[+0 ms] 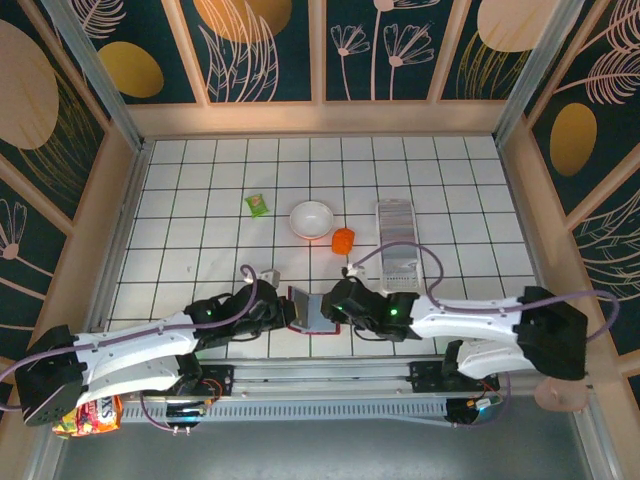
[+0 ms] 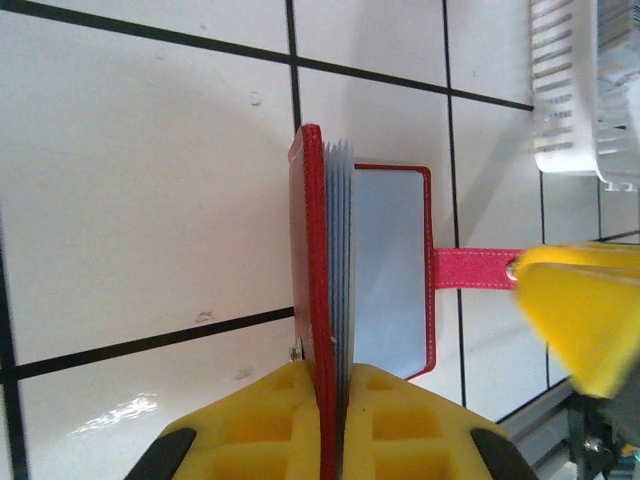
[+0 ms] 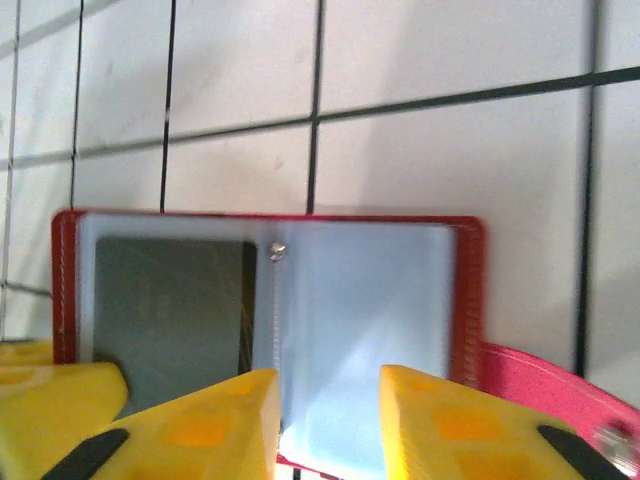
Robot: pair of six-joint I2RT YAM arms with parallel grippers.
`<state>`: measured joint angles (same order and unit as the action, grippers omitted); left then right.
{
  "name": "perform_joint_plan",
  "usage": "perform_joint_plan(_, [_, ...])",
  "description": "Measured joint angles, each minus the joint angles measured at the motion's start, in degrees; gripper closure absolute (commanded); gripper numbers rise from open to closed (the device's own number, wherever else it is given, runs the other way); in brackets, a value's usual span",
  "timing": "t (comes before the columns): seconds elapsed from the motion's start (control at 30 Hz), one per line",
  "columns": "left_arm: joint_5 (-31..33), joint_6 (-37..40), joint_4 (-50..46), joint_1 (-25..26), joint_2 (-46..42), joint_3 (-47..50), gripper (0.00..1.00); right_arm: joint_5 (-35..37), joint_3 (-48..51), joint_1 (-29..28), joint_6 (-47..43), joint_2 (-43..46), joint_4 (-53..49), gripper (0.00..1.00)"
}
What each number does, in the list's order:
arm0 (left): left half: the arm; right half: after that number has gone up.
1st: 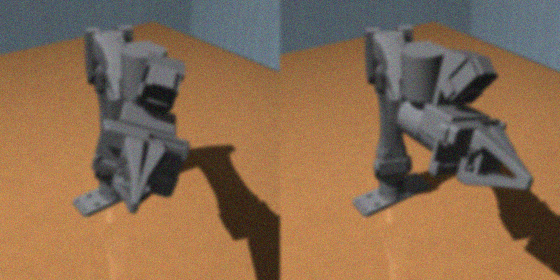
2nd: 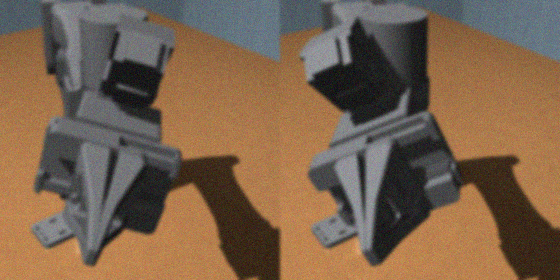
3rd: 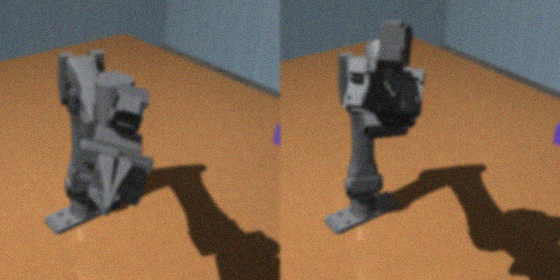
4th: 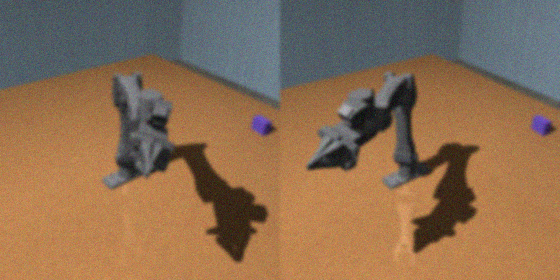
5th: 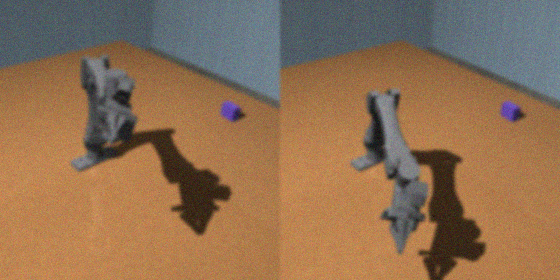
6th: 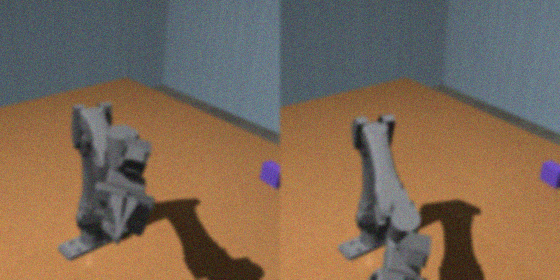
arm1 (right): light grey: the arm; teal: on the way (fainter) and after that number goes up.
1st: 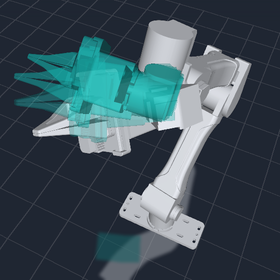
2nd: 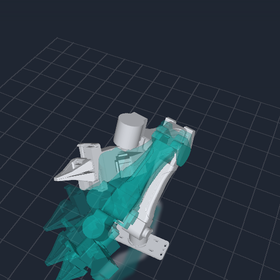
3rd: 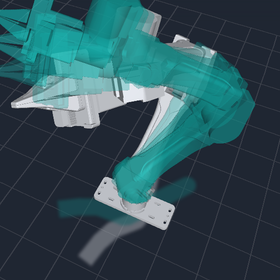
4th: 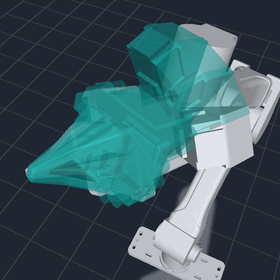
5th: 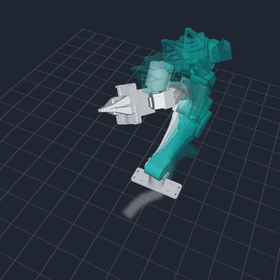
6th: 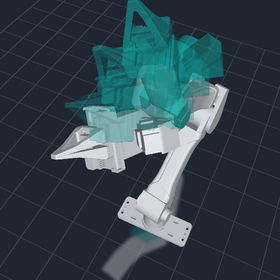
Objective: Put the credit cards into the card holder
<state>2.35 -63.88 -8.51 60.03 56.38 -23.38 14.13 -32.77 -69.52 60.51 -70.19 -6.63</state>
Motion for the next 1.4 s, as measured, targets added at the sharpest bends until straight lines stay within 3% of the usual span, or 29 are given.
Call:
perform_joint_plan(0.17, [1.5,1.1,-4.6,0.0,0.5,-1.9,1.0,0.5,6.7,3.9,0.4,7.9,-2.5,0.54])
perform_joint_plan(0.33, [1.6,1.9,-6.1,0.0,2.4,-3.4,1.0,-2.8,11.5,6.4,0.1,9.1,-1.7,0.55])
perform_joint_plan(0.43, [1.6,2.2,-6.4,0.0,3.0,-3.7,1.0,-4.5,11.7,6.5,-0.2,8.9,0.9,0.62])
perform_joint_plan(0.6, [1.6,2.4,-6.7,0.0,3.1,-3.8,1.0,-6.4,11.7,7.3,-0.6,8.5,4.6,0.8])
perform_joint_plan(0.97, [1.6,2.8,-6.8,0.0,3.7,-4.3,1.0,-8.2,12.3,7.6,-0.6,8.2,6.1,0.81])
perform_joint_plan(1.17, [1.6,2.9,-6.8,0.0,4.5,-4.8,1.0,-8.9,12.4,7.7,-0.5,7.2,7.3,1.0])
perform_joint_plan(1.4, [0.3,4.1,-6.9,0.0,6.3,-7.9,0.72,-9.5,12.7,7.7,-0.6,7.1,7.8,1.0])
